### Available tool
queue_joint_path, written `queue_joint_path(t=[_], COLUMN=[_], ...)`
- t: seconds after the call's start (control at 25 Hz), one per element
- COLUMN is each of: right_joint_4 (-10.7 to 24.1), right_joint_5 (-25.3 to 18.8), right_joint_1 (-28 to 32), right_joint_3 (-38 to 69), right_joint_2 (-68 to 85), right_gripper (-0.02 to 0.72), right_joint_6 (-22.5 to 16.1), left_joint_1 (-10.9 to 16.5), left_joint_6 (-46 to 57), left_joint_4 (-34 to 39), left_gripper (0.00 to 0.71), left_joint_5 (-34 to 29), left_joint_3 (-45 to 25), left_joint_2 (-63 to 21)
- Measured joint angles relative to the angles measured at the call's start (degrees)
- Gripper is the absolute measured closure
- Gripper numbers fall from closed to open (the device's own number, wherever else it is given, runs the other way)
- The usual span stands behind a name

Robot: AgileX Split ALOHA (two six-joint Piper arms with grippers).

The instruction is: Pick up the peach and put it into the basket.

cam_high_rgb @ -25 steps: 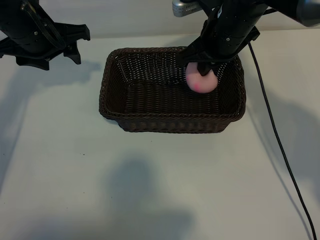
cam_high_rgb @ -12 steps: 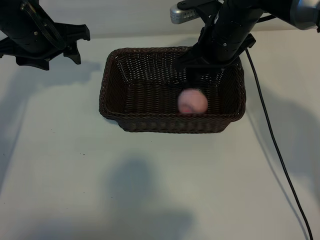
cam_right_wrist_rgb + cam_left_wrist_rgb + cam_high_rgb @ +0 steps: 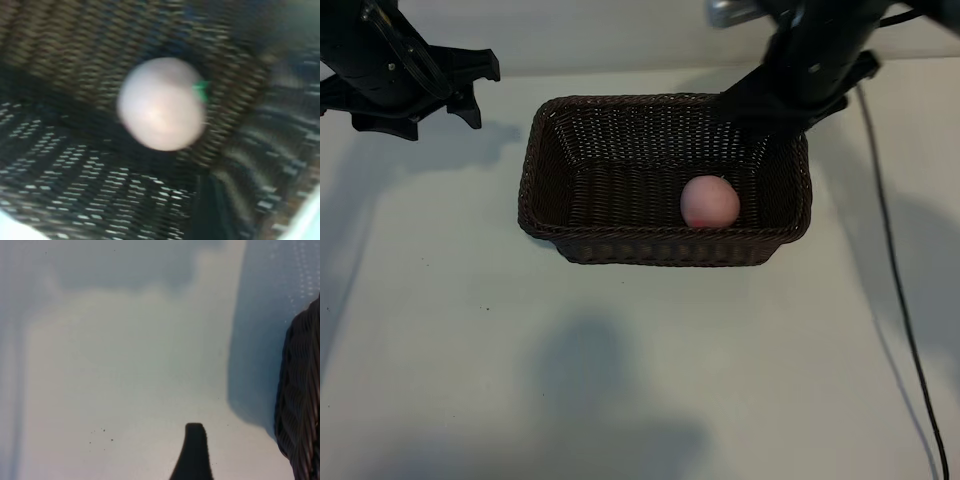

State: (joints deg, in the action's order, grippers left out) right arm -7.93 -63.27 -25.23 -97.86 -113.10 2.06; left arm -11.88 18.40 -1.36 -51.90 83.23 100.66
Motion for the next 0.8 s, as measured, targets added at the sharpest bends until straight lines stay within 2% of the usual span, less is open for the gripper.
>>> queue_joint_path(t=[0.32, 0.56, 0.8], right_joint_4=[1.5, 4.33, 4.81], right_joint_5=[-3.2, -4.37, -4.78], right_joint_1=[6.44, 6.93, 6.93], right_joint_3=[0.0, 0.0, 0.0], right_joint_2=[1.47, 1.47, 1.47], right_gripper=[0.188, 0.187, 0.187], right_joint_6=[-0.24, -0.48, -1.28], left_joint_1=[0.0, 0.0, 0.0], left_joint_6=[0.0, 0.0, 0.0], left_joint_4=[0.0, 0.0, 0.0], left_gripper=[0.127, 0.127, 0.127], left_joint_5=[-0.02, -0.02, -0.02], left_joint_3=[0.0, 0.0, 0.0], left_joint_2=[0.0, 0.0, 0.0])
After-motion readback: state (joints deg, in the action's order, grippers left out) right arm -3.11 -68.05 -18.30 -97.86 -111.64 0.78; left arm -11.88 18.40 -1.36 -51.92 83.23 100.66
